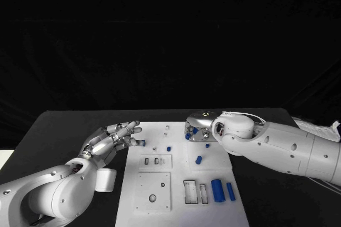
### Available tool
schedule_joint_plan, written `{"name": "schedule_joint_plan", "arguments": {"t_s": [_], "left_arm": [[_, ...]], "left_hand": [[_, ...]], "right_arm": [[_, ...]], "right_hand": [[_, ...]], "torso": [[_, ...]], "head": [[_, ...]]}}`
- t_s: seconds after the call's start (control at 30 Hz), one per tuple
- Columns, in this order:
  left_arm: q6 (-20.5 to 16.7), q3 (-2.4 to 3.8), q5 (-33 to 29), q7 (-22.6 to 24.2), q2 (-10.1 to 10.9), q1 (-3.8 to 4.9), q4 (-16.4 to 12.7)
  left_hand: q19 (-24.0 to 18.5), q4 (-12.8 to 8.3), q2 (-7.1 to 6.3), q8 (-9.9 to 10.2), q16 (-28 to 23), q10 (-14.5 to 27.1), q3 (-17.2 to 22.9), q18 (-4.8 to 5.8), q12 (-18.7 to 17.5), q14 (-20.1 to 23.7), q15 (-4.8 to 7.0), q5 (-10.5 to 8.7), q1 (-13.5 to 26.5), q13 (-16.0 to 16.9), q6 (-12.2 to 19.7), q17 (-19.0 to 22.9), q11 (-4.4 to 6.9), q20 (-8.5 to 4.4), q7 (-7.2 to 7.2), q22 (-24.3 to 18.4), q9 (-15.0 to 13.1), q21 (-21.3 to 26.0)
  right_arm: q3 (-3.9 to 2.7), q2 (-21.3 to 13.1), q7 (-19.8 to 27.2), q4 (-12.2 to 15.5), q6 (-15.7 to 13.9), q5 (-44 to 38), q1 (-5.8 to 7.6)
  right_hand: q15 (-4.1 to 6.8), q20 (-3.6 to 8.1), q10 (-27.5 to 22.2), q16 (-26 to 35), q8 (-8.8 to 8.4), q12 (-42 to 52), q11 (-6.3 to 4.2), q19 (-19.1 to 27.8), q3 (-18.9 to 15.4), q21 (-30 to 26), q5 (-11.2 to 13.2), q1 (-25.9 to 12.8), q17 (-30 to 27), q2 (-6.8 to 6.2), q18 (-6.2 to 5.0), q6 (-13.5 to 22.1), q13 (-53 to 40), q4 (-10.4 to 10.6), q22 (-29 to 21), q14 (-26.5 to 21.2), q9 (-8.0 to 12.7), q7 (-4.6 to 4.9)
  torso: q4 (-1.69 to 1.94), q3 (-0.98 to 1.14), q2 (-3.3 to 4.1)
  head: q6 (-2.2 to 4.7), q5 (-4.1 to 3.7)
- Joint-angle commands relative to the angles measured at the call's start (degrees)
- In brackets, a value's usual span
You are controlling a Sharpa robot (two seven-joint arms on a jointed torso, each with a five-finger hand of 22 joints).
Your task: Assemble the parts on the task board
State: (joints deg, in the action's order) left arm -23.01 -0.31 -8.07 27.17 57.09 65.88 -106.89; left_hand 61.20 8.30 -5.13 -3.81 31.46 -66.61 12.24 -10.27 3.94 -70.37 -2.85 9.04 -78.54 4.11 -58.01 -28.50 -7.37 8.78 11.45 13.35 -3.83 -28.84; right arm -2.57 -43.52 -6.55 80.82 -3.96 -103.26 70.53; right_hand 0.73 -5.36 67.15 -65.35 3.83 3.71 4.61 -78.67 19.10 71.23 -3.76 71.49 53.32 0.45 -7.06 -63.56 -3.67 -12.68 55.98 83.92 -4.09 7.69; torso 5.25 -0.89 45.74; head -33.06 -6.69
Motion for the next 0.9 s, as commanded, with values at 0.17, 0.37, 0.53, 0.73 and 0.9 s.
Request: {"name": "schedule_joint_plan", "arguments": {"t_s": [0.17, 0.37, 0.53, 0.73, 0.9], "left_arm": [[1.01, 0.05, -0.08, -0.35, 0.00, 0.11, -0.07], [0.97, 0.05, -0.08, -0.50, 0.02, 0.12, 0.01], [0.95, 0.05, -0.08, -0.68, 0.04, 0.12, 0.07], [0.91, 0.05, -0.08, -0.85, 0.08, 0.12, 0.06], [0.89, 0.05, -0.08, -0.97, 0.13, 0.13, 0.03]], "left_hand": [[-0.31, -0.45, 0.47, 0.16, 0.40, 0.64, 0.10, -0.01, -0.17, 0.47, -0.07, -0.13, -0.16, -0.08, 0.35, -0.15, -0.01, 0.06, 0.05, 0.14, 0.08, -0.37], [-0.40, -0.70, 0.47, 0.17, 0.58, 0.88, 0.27, -0.02, -0.12, 0.60, -0.09, -0.13, -0.34, -0.11, 0.60, -0.32, -0.07, 0.08, 0.13, 0.24, 0.09, -0.55], [-0.53, -0.99, 0.50, 0.17, 0.80, 1.21, 0.50, -0.02, -0.09, 0.77, -0.14, -0.12, -0.53, -0.15, 0.94, -0.52, -0.16, 0.10, 0.24, 0.37, 0.09, -0.78], [-0.68, -1.41, 0.63, 0.12, 1.03, 1.45, 0.95, -0.03, -0.02, 0.94, -0.14, -0.08, -0.92, -0.17, 1.17, -0.74, -0.21, 0.10, 0.30, 0.55, 0.07, -1.07], [-0.75, -1.59, 0.68, 0.10, 1.11, 1.53, 1.17, -0.04, 0.01, 1.03, -0.13, -0.06, -1.07, -0.17, 1.23, -0.82, -0.22, 0.09, 0.33, 0.63, 0.06, -1.20]], "right_arm": [[0.10, 0.06, 0.37, 0.15, 1.09, -0.50, -0.13], [0.07, -0.03, 0.71, 0.37, -2.49, 0.24, -0.13], [-0.14, -0.11, 0.39, 0.70, -5.51, 1.20, -0.13], [-0.50, -0.18, -0.27, 1.24, -7.45, 2.32, -0.13], [-0.83, 0.02, -0.85, 1.45, -8.75, 2.65, -0.12]], "right_hand": [[-0.08, 0.00, 0.75, -0.20, 0.04, -0.05, -0.28, 0.60, 1.34, 0.44, 0.17, -0.21, 0.12, 0.02, 0.81, -0.84, -0.01, 0.41, 0.29, 0.49, -0.13, -0.03], [0.64, 0.61, 3.91, -0.20, 0.98, 0.51, -1.18, -0.25, 3.13, 2.16, -1.59, -0.83, 0.18, 0.14, 1.20, -3.68, -0.31, 2.30, 2.87, 0.47, -0.81, -0.94], [1.15, 1.18, 5.97, -0.16, 1.39, 0.58, -1.86, -0.62, 4.09, 2.97, -2.68, -1.31, 0.22, 0.19, 1.39, -5.05, -0.45, 3.98, 4.05, 0.49, -1.38, -1.63], [1.38, 1.45, 6.79, -0.09, 1.35, 0.24, -2.08, -0.83, 5.09, 3.47, -2.58, -1.30, 0.21, 0.21, 1.53, -5.34, -0.41, 5.13, 4.77, 0.52, -1.76, -1.86], [1.38, 1.50, 6.89, -0.08, 1.29, 0.11, -2.11, -0.84, 5.42, 3.55, -2.28, -1.24, 0.23, 0.08, 1.54, -5.34, -0.37, 5.42, 4.86, 0.54, -1.86, -1.84]], "torso": [[0.11, 0.04, 0.26], [0.19, 0.01, 0.36], [0.23, 0.01, 0.42], [0.30, -0.02, 0.50], [0.35, -0.02, 0.53]], "head": [[0.05, -0.11], [0.20, -0.20], [0.33, -0.11], [0.48, -0.05], [0.69, 0.14]]}}
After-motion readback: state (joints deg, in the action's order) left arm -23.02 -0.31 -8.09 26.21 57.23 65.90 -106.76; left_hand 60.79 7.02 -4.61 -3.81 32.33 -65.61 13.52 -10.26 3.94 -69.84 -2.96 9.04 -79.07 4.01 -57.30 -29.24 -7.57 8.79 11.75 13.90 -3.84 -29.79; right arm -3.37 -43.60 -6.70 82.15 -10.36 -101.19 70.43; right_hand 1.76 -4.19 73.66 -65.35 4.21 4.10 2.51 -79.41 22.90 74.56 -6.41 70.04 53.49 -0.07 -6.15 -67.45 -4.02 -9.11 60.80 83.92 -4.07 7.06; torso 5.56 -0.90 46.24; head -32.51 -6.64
